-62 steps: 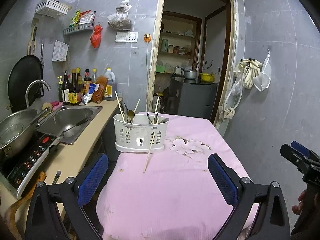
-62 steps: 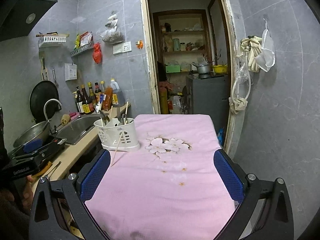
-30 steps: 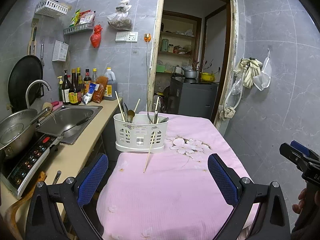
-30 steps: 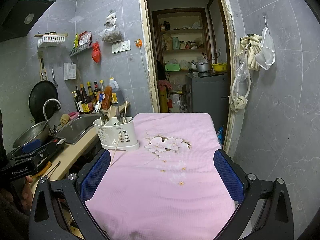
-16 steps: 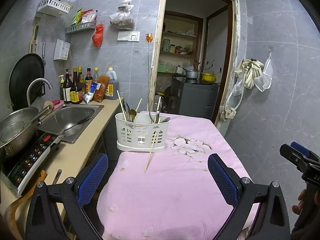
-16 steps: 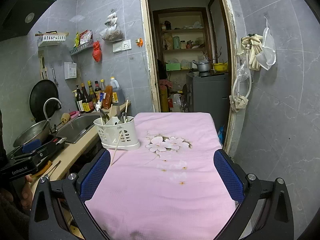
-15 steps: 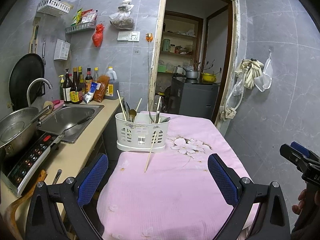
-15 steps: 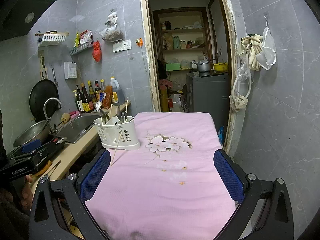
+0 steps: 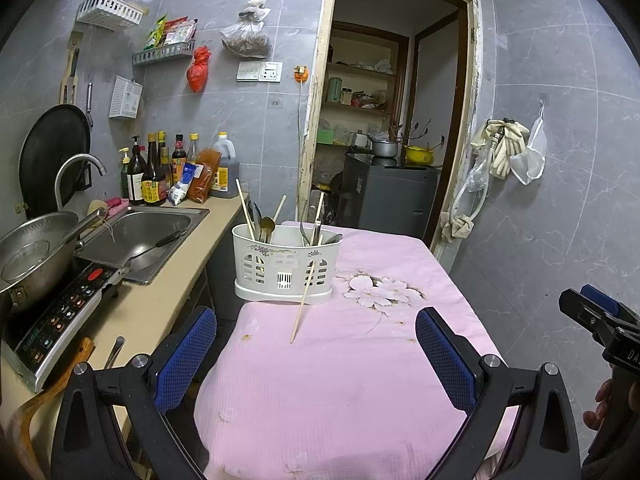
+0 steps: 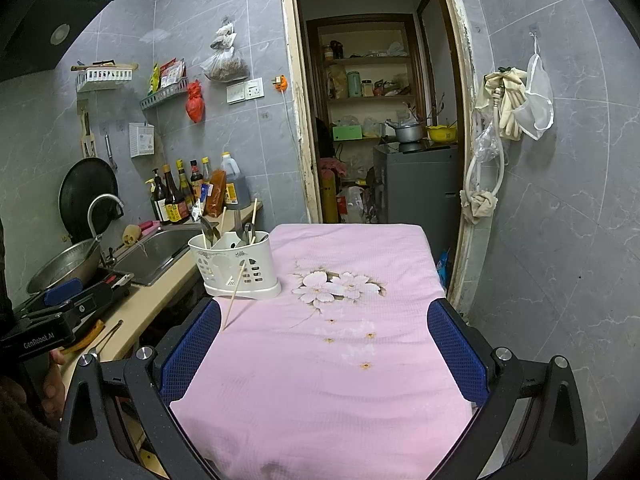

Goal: Organize utensils

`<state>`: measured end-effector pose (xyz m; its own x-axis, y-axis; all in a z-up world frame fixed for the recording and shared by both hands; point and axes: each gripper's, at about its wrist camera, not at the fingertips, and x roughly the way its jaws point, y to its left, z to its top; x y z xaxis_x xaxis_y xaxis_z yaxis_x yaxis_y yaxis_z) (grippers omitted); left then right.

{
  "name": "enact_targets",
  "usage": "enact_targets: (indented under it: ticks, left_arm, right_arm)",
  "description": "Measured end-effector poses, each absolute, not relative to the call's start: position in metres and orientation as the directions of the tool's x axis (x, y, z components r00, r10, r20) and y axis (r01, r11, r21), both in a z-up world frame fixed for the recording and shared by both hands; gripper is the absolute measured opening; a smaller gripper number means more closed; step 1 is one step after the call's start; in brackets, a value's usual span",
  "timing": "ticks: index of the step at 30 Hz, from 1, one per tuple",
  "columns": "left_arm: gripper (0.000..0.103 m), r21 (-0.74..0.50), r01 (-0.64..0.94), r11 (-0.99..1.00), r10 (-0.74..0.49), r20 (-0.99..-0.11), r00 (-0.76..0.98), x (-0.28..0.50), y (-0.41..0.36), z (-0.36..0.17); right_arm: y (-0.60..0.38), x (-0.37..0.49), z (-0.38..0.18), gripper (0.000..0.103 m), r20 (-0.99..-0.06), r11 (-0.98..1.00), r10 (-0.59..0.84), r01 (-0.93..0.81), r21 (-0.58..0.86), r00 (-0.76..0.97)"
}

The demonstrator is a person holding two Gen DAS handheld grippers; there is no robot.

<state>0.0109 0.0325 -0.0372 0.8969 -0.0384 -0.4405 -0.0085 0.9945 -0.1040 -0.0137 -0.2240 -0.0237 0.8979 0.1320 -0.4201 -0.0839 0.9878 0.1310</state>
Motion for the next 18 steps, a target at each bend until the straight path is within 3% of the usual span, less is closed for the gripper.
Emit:
enact_targets:
  ticks: [18]
  left_arm:
    - [0.101, -0.105, -0.009, 0.994, -0.039, -0.441, 0.896, 0.0107, 0.0331, -0.0368]
  right_arm:
    - [-0.2231, -0.0132, -0.0234, 0.101, -0.423, 0.988, 0.133, -0.084, 0.132, 0.896]
